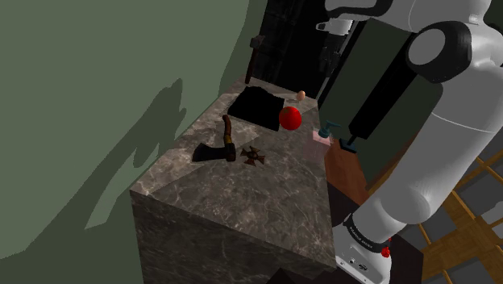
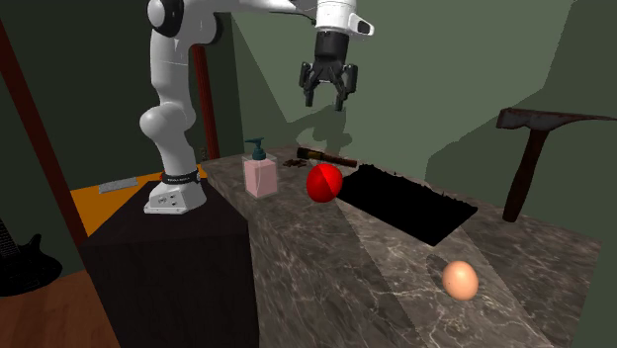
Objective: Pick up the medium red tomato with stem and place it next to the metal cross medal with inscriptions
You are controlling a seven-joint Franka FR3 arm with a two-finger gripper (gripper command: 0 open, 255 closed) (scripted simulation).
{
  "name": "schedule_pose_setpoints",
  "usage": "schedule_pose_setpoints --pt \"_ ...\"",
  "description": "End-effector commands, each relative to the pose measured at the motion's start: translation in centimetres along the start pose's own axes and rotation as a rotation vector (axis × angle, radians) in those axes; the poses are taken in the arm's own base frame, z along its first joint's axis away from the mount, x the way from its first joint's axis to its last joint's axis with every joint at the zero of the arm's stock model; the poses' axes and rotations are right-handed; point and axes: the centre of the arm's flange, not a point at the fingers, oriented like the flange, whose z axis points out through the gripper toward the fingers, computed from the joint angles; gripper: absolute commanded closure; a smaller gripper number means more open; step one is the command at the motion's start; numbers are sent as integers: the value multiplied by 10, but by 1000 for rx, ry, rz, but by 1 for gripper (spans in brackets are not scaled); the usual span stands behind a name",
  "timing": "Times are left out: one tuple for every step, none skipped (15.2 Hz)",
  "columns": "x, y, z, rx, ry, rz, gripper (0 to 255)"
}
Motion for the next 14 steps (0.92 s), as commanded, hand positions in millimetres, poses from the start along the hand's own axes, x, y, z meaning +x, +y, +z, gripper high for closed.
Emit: schedule_pose_setpoints --pt "-16 8 26 36 151 15 0" --pt "-22 10 37 52 209 20 0" --pt "-21 10 42 52 209 20 0" --pt "-20 10 47 52 209 20 0" --pt "-19 10 53 52 209 20 0" --pt "-18 9 58 52 209 20 0" --pt "-17 9 63 52 209 20 0" --pt "-16 9 68 52 209 20 0" --pt "-15 9 73 52 209 20 0" --pt "-14 8 76 52 209 20 0" --pt "-14 8 76 52 209 20 0" --pt "-14 8 76 52 209 20 0" --pt "-14 8 76 52 209 20 0" --pt "-14 8 76 52 209 20 0"
